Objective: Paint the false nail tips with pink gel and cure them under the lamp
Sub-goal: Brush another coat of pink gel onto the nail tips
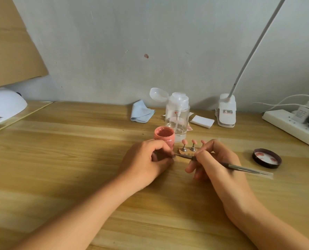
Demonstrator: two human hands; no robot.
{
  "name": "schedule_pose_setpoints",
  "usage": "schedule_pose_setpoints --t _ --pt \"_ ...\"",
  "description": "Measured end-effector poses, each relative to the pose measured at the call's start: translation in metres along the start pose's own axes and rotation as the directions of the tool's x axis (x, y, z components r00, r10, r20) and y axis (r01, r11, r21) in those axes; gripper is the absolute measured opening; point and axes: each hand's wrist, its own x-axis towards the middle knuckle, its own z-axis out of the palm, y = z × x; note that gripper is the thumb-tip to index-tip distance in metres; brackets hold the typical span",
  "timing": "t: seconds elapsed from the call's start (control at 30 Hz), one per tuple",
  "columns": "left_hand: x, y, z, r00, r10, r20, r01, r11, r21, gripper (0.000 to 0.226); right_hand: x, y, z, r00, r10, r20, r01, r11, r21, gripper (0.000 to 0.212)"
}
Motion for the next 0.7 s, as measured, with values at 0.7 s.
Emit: schedule_pose_setpoints --t 0.7 --pt "0.001 -0.002 0.001 1.000 0.009 0.003 -0.009 1.000 -0.017 0.017 -0.004 -0.013 0.001 0.985 -0.173 -0.024 0.173 0.985 -0.020 0.004"
